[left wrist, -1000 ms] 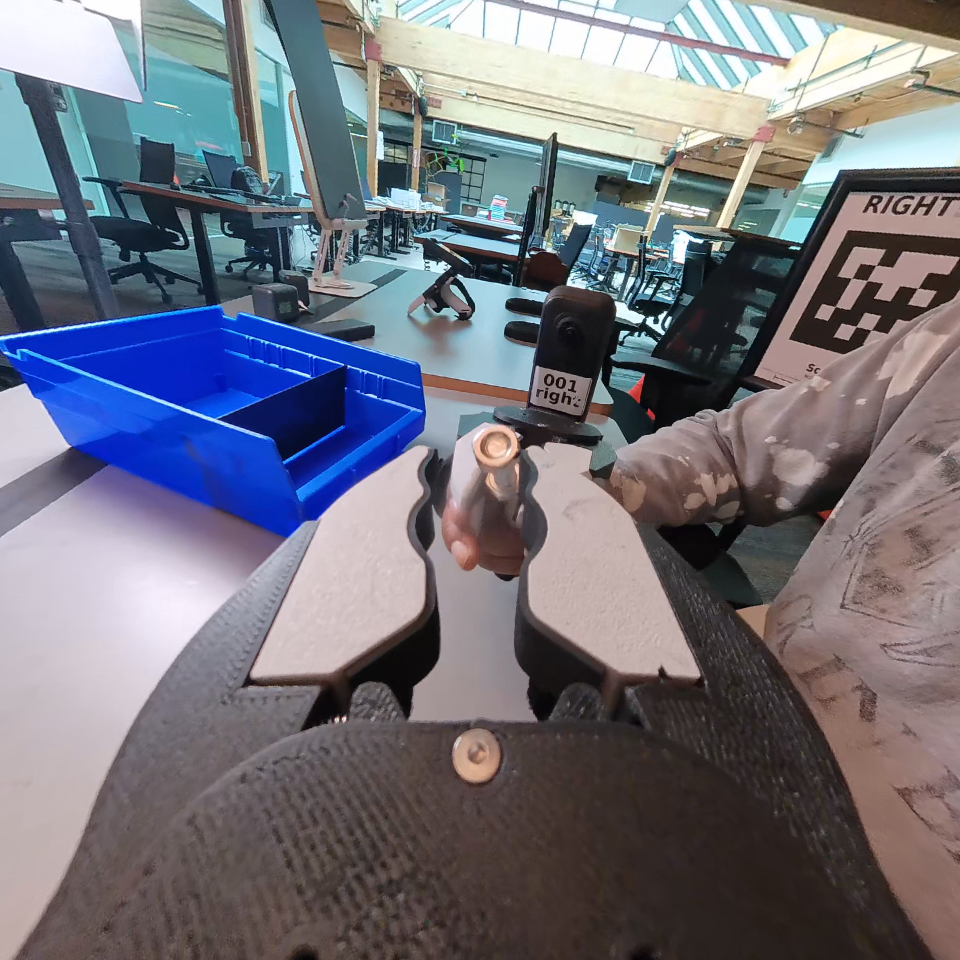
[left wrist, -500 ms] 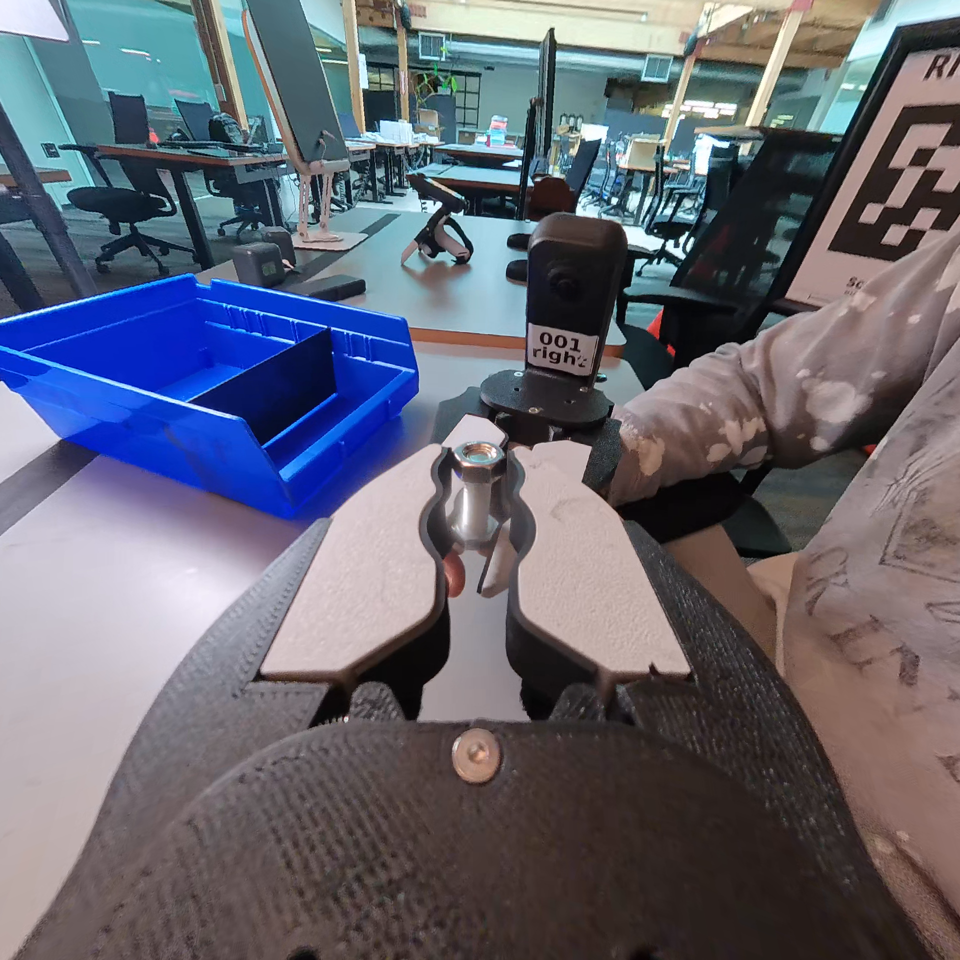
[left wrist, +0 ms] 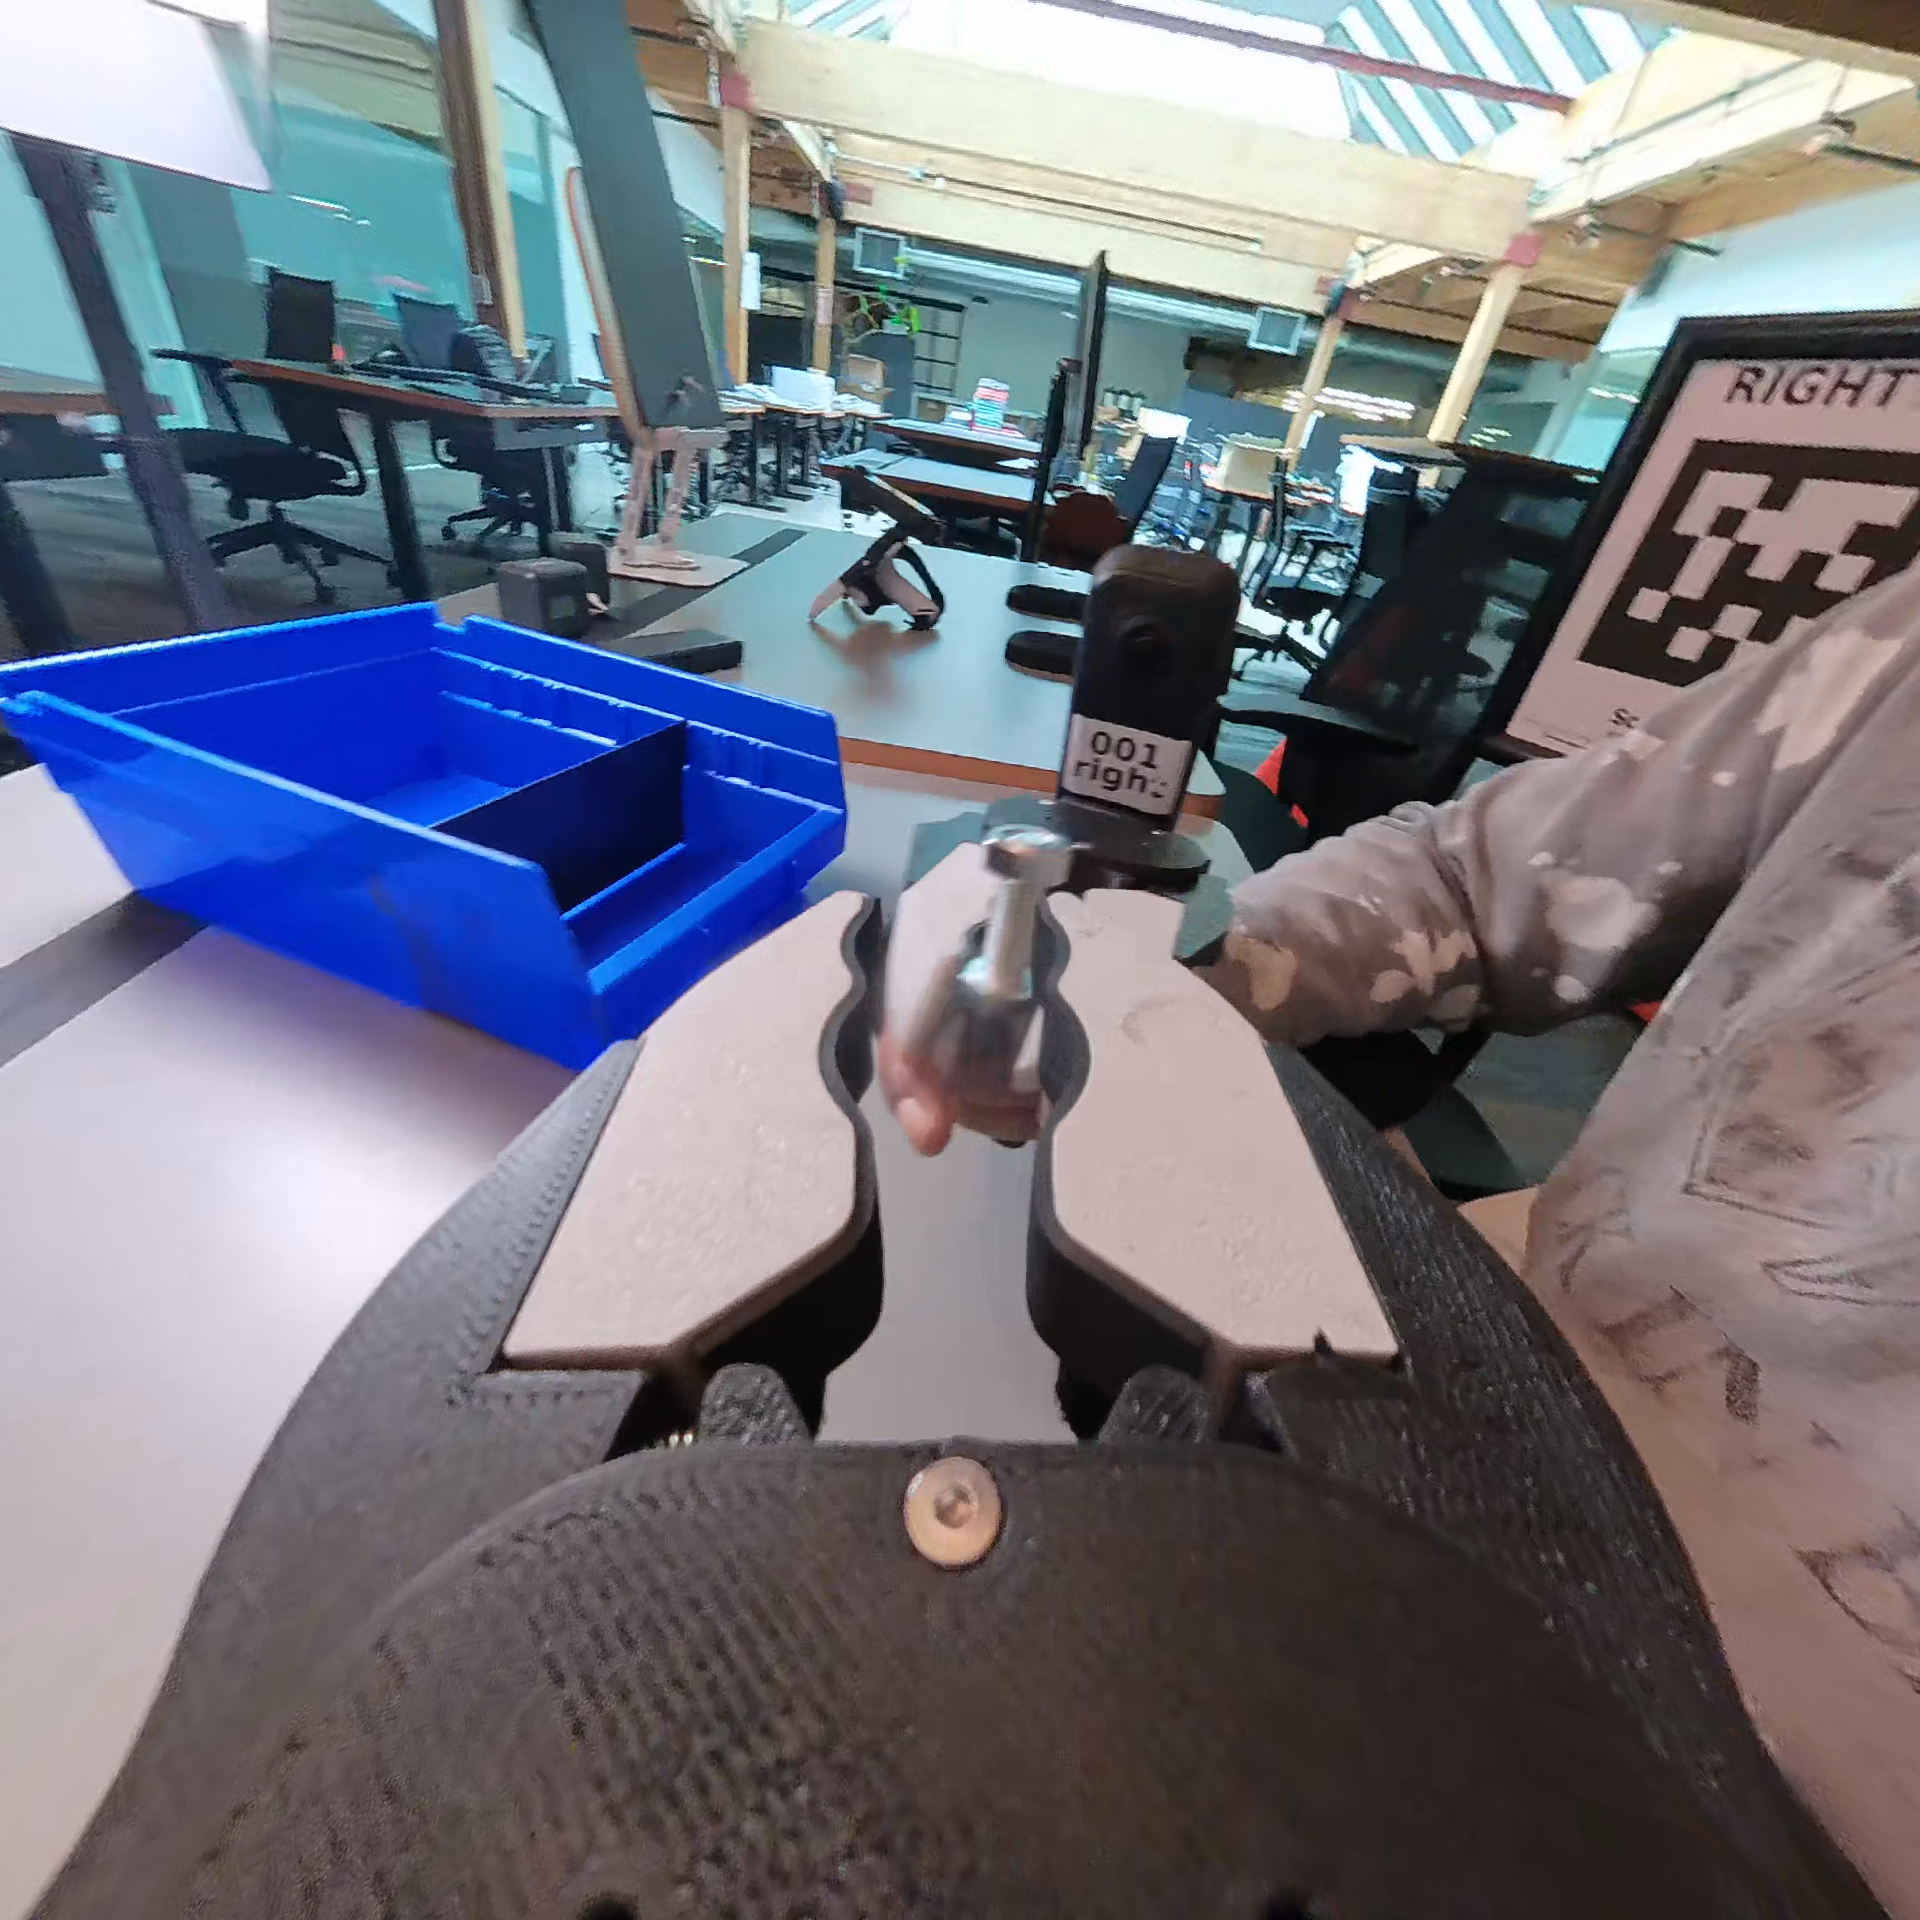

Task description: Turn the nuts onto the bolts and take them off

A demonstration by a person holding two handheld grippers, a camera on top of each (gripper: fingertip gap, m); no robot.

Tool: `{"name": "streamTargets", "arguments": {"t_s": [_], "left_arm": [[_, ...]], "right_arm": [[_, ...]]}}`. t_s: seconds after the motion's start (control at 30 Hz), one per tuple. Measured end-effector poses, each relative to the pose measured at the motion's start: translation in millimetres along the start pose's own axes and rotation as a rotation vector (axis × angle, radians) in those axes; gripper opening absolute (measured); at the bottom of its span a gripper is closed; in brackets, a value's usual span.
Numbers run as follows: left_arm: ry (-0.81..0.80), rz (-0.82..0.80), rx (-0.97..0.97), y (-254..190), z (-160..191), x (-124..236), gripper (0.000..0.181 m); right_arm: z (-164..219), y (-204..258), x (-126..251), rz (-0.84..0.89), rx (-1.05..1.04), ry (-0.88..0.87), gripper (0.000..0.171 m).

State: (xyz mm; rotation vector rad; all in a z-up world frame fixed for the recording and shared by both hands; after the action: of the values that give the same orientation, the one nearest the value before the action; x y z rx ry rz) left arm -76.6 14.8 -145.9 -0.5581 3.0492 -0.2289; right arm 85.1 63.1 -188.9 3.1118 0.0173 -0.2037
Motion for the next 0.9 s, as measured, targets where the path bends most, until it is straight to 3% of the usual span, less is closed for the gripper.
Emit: {"name": "streamTargets", "arguments": {"t_s": [0.2,0.3,0.5,0.6,0.63,0.67,0.73,0.9], "left_arm": [[0.032,-0.012,-0.015,-3,4,-10,0.032],[0.005,-0.1,0.009,9,2,4,0.019],[-0.006,0.01,0.005,-4,2,-6,0.033],[0.041,-0.021,-0.023,-4,5,-12,0.033],[0.035,-0.027,-0.019,-3,4,-9,0.031],[0.032,-0.072,0.006,2,2,-5,0.017],[0.018,-0.134,0.021,10,2,4,0.018],[-0.017,-0.047,0.03,2,1,-2,0.031]], "right_arm": [[4,4,-5,0.012,0.027,0.042,0.018],[-2,3,0,-0.018,0.015,-0.017,0.018],[3,1,-3,0.026,0.018,0.039,0.018],[4,3,-4,0.018,0.029,0.042,0.018],[3,3,-3,0.017,0.026,0.037,0.018],[2,2,-2,0.004,0.015,0.016,0.018],[-2,2,1,-0.009,0.012,-0.017,0.018],[1,0,-1,0.024,0.01,0.022,0.018]]}}
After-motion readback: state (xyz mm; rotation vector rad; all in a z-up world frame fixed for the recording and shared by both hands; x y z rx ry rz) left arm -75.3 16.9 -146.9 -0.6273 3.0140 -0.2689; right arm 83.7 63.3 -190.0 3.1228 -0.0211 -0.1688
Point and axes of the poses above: each gripper's, where its closed fingertips meet, x back along the fingers, z out of its underside, y = z × x across the jaws, the point moved 9 cm from there along x, back along the fingers, and after that the axes turned 8 degrees about z, right-handed, at the moved point
